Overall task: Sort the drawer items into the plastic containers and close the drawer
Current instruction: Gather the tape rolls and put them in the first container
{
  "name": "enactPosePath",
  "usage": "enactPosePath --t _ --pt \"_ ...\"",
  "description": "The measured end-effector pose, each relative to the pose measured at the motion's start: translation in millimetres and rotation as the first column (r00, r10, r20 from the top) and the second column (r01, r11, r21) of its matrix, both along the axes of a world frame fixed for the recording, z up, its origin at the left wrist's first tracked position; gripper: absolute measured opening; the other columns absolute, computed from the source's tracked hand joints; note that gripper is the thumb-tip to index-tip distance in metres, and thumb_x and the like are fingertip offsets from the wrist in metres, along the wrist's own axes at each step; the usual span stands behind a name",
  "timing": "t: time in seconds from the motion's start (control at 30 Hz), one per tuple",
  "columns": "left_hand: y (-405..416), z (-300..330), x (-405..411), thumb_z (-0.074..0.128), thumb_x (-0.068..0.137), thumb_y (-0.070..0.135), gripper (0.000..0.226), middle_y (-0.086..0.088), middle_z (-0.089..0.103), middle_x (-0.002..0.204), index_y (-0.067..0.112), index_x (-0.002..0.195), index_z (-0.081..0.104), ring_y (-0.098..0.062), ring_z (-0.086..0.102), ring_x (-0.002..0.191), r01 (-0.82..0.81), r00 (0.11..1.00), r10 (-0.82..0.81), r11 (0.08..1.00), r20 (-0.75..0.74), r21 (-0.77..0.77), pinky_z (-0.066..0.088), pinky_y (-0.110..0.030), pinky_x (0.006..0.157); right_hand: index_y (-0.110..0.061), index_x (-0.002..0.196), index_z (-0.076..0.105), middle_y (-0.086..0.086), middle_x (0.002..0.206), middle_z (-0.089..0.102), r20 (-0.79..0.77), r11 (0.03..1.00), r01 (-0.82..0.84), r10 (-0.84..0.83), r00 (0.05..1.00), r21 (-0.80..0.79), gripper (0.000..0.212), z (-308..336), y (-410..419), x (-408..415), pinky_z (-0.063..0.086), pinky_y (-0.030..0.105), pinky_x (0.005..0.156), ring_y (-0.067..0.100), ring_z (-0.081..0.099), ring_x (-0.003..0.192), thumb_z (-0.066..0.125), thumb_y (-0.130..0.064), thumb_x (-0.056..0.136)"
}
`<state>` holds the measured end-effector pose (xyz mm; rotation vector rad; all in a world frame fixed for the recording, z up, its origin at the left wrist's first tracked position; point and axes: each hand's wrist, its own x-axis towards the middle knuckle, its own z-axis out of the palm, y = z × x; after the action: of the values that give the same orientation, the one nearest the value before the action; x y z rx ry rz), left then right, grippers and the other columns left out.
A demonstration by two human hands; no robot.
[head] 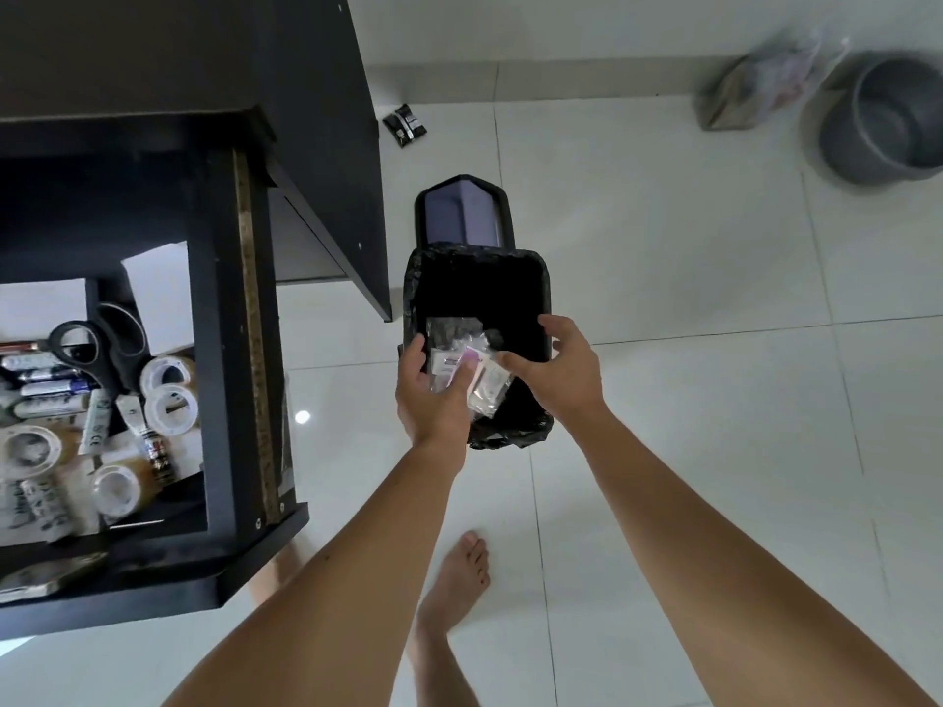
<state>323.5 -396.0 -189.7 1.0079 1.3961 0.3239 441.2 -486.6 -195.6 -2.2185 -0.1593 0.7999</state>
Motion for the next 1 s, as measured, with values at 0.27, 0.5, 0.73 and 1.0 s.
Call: enactPosePath --t 0.27,0.5,0.73,1.0 --pt "-1 18 -2 0.082 0.091 0.017 0.062 0.012 0.058 0.148 0.037 0.144 0.057 -0.013 0.054 0.137 0.095 0.994 -0.098 0.992 0.042 0.084 0.045 -0.036 0.114 -0.021 0.137 0.062 -0.007 0.135 0.068 0.004 0.999 -0.012 0.012 1.000 0.031 0.066 15 -12 -5 0.050 0.018 0.087 0.019 0.067 0.120 0.093 -0.033 0.080" --pt "5 69 -1 0.082 0.091 0.017 0.060 0.009 0.063 0.141 0.035 0.143 0.059 -0.012 0.060 0.130 0.104 0.984 -0.118 0.989 0.133 0.106 0.050 -0.036 0.112 -0.027 0.132 0.065 -0.011 0.128 0.070 0.078 0.991 -0.055 0.046 0.996 0.120 0.056 78 -13 -9 0.051 0.021 0.091 0.013 0.067 0.115 0.091 -0.030 0.083" --pt "28 160 2 0.076 0.096 0.013 0.053 0.015 0.063 0.137 0.037 0.140 0.058 -0.007 0.059 0.131 0.189 0.914 -0.257 0.954 0.314 0.232 0.051 -0.039 0.113 -0.024 0.128 0.067 -0.011 0.117 0.073 0.204 0.971 -0.065 0.017 0.979 0.229 0.047 173 13 -23 0.053 0.026 0.097 0.007 0.069 0.108 0.089 -0.027 0.087" --pt "130 246 -82 0.071 0.101 0.013 0.051 0.015 0.064 0.139 0.036 0.144 0.056 -0.001 0.059 0.129 0.372 0.799 -0.546 0.779 0.253 0.505 0.053 -0.034 0.110 -0.028 0.129 0.066 -0.019 0.112 0.072 0.312 0.949 -0.179 0.093 0.945 0.259 0.046 260 97 -88 0.052 0.017 0.095 0.000 0.068 0.106 0.087 -0.030 0.088"
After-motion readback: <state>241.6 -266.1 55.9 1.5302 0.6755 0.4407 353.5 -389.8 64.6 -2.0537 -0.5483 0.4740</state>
